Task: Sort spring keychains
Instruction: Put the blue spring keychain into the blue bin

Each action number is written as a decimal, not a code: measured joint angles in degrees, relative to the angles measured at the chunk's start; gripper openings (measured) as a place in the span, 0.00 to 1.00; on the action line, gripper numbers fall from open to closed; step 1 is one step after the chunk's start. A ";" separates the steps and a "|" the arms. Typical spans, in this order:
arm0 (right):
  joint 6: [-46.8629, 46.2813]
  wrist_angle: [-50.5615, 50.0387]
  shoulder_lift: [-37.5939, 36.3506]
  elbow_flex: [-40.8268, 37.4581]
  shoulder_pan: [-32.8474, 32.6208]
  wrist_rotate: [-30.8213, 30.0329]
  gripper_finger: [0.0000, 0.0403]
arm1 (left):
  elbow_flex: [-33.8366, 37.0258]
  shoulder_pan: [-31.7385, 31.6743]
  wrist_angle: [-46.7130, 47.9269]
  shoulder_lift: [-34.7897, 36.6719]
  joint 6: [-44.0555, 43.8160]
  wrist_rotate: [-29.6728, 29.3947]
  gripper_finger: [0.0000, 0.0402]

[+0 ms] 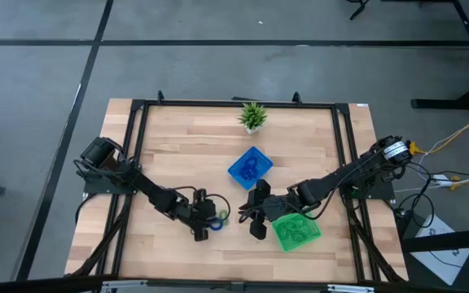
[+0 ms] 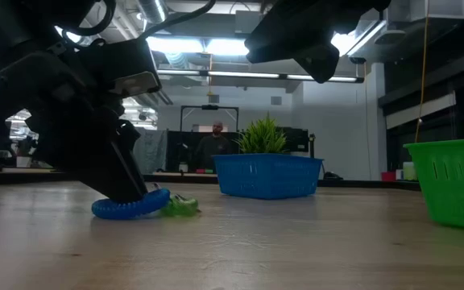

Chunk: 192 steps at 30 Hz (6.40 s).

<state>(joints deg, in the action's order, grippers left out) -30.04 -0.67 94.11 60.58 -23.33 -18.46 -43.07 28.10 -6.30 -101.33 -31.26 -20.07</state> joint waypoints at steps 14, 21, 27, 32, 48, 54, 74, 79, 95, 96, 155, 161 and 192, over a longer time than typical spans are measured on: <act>0.07 -0.02 0.00 0.00 0.00 0.00 0.16 | 0.04 -0.11 -0.04 0.24 -0.35 0.83 0.04; 0.09 -0.02 0.00 0.00 0.00 0.00 0.16 | 0.11 0.59 0.38 5.41 2.22 -0.77 0.03; 0.09 -0.01 0.00 0.00 0.00 0.00 0.16 | 0.09 2.11 0.57 12.63 8.19 -12.12 0.03; 0.09 1.27 0.00 0.00 0.04 -0.17 0.16 | 0.07 3.10 0.09 16.27 12.81 -25.32 0.03; -3.13 4.35 0.02 0.00 2.76 -8.75 0.54 | 0.07 2.56 -0.69 16.82 13.04 -30.30 0.04; -3.29 5.50 0.02 0.00 3.70 -9.43 0.60 | 0.07 1.16 -6.51 16.82 16.99 -30.38 0.04; -0.52 6.55 0.04 0.00 3.72 -9.44 0.25 | 0.04 -1.68 -11.99 16.82 20.56 -26.36 0.04; 0.50 5.64 0.04 0.00 3.72 -9.44 0.07 | 0.04 -1.66 -11.96 16.82 20.54 -26.32 0.04; 0.46 3.51 0.04 0.00 3.72 -9.44 0.03 | 0.04 -1.66 -11.94 16.82 20.51 -26.52 0.28; 0.20 3.14 0.04 0.00 3.70 -9.43 0.03 | 0.04 -1.66 -11.94 16.82 20.30 -26.54 0.30; -2.30 -26.29 -9.55 4.15 3.71 -17.57 0.04 | 0.02 -4.50 9.56 29.35 1.94 -1.03 0.49; -8.78 -34.46 -9.95 4.15 3.74 -23.35 0.04 | 0.02 -4.50 9.56 29.35 1.78 -1.45 0.49; -11.81 -13.79 -9.88 -10.99 13.77 -11.33 0.04 | 0.04 -4.50 9.56 29.30 1.45 -3.50 0.49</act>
<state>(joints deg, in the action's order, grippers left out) -41.86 -14.46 84.23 49.59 -9.56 -29.79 -43.03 23.59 3.27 -72.03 -29.80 -23.57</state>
